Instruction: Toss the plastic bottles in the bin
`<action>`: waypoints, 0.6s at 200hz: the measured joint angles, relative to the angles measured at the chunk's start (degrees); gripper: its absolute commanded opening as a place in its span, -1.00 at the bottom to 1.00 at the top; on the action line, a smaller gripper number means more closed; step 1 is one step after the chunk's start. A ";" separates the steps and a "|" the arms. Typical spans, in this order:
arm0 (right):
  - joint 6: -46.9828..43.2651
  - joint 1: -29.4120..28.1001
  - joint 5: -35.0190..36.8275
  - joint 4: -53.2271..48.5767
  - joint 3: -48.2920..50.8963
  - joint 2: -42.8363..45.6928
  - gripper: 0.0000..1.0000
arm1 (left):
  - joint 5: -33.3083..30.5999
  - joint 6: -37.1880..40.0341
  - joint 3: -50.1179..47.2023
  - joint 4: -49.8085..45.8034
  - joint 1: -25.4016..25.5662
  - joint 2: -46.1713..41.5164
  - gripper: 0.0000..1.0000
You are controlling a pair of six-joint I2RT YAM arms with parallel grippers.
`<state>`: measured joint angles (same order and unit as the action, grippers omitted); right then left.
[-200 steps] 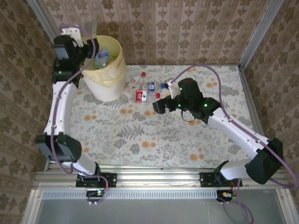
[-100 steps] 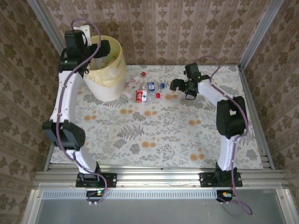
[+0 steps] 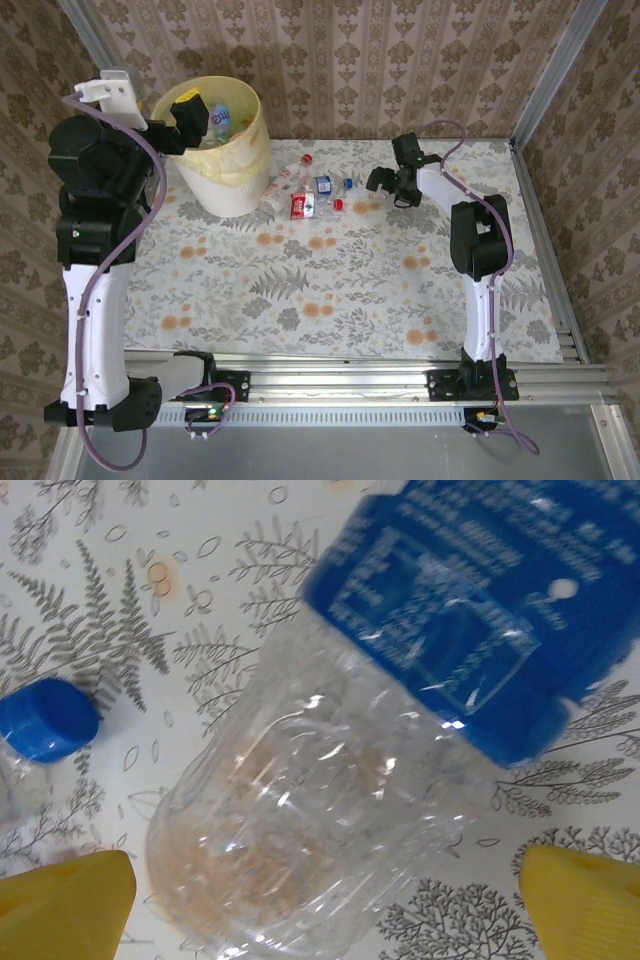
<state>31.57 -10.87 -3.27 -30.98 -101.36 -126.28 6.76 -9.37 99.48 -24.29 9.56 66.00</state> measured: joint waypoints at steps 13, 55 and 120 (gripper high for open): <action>0.72 0.28 0.37 -0.35 -1.22 -1.31 1.00 | 0.15 0.00 -0.87 -0.37 0.17 0.26 1.00; 3.04 0.68 1.86 -2.56 -9.18 -8.44 1.00 | 0.13 0.17 -3.10 -2.45 0.22 0.68 1.00; 2.82 0.81 3.52 -5.01 -12.83 -10.78 0.49 | 2.51 0.13 -4.44 -3.19 1.22 1.44 0.99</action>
<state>34.39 -10.07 0.25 -35.99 -114.19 -137.05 9.28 -9.23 95.04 -27.49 10.79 67.44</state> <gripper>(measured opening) 0.784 0.997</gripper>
